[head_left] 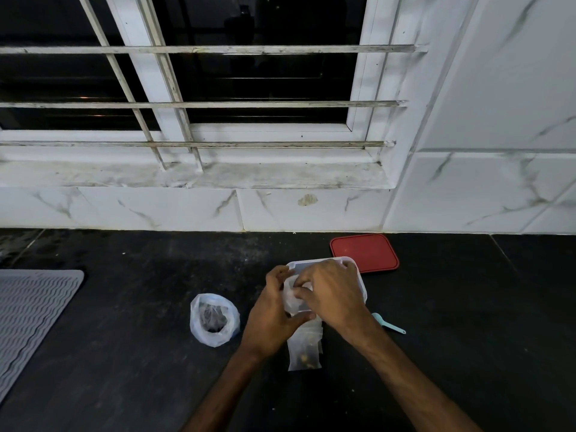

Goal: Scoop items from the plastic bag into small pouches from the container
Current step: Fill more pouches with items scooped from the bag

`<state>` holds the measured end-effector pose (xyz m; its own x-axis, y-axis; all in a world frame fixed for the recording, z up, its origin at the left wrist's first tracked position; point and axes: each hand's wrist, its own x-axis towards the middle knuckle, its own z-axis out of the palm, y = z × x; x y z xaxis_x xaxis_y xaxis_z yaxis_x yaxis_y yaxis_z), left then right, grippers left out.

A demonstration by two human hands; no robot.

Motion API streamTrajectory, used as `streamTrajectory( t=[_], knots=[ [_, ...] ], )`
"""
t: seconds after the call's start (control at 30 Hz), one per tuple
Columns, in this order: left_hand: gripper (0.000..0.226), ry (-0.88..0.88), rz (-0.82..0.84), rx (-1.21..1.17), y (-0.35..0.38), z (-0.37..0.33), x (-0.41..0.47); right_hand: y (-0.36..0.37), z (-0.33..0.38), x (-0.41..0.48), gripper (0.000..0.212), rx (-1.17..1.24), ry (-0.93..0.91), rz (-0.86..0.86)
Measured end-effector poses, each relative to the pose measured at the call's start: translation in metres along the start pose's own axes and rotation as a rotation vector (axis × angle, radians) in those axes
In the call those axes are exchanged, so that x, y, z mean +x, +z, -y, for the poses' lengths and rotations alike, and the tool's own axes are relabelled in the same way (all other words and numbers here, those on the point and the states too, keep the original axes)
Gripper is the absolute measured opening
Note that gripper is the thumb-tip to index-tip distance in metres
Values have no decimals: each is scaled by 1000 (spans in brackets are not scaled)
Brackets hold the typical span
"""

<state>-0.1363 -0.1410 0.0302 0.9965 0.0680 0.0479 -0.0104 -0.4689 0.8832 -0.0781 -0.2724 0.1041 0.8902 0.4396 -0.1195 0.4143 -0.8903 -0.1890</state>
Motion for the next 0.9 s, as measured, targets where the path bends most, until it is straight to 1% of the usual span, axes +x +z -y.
streamTrajectory(
  t=[0.07, 0.17, 0.3, 0.37, 0.43, 0.53, 0.67, 0.8, 0.9],
  knots=[
    [76, -62, -67, 35, 4, -3, -1, -2, 7, -1, 31, -9, 28, 5],
    [60, -96, -125, 90, 6, -9, -3, -2, 11, -1, 32, -102, 45, 28],
    [58, -81, -132, 97, 10, -17, -8, -7, 16, 2, 38, -181, 43, 183],
    [57, -84, -152, 90, 12, -17, -9, -6, 17, 0, 41, -198, -19, 165],
    [49, -96, -190, 91, 11, -16, -7, -9, 19, -1, 37, -139, -66, 147],
    [36, -114, -256, 94, 10, -17, -5, -13, 23, 0, 39, -36, 1, 207],
    [36, -88, -332, 124, 13, -18, -7, -6, 29, -4, 36, -124, 22, 113],
    [44, -101, -356, 109, 18, -12, -10, -13, 35, -5, 51, -176, -17, 235],
    [44, -80, -392, 92, 17, -14, -12, -17, 39, -1, 47, -129, -68, 293]
  ],
)
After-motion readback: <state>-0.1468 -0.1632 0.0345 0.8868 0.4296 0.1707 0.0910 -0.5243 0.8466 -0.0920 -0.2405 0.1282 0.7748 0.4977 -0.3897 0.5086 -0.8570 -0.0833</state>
